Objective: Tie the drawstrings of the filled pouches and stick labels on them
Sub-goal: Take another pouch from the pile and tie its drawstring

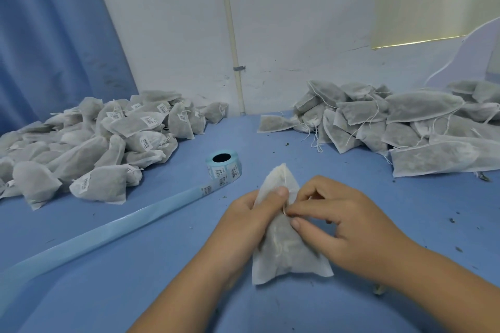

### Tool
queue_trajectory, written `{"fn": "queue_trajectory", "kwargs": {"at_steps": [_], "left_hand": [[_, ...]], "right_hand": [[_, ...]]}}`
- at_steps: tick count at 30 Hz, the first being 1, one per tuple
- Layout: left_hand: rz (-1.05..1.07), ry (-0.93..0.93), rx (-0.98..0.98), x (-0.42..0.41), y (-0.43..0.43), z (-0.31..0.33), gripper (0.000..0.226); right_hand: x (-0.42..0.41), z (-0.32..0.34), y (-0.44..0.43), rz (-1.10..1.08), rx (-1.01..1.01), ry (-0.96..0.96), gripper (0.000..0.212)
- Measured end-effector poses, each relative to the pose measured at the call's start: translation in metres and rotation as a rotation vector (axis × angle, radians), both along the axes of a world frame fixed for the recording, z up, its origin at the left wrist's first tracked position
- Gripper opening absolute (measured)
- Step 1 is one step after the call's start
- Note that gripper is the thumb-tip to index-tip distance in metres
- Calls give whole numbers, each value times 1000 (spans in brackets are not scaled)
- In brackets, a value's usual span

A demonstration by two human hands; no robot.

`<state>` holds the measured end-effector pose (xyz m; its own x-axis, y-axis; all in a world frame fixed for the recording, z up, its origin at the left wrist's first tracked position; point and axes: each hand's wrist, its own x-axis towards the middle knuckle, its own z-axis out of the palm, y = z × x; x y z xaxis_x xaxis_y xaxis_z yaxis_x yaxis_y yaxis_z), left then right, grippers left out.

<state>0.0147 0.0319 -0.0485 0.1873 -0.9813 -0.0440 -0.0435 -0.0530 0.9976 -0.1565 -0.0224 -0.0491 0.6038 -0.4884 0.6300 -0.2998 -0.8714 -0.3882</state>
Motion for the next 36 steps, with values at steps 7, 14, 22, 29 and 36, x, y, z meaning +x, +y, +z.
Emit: {"fn": "queue_trajectory", "kwargs": {"at_steps": [7, 14, 22, 29, 36], "left_hand": [[44, 86, 69, 13, 0, 2, 21], [601, -214, 46, 85, 3, 14, 16], [599, -515, 92, 127, -5, -1, 14], [582, -400, 138, 142, -3, -5, 14], [465, -237, 109, 146, 2, 1, 21]], "right_hand": [[3, -4, 0, 38, 122, 2, 23], [9, -16, 2, 44, 213, 24, 17], [83, -13, -30, -10, 396, 102, 25], [172, -3, -60, -33, 414, 212, 51], [190, -12, -63, -12, 370, 200, 24]]}}
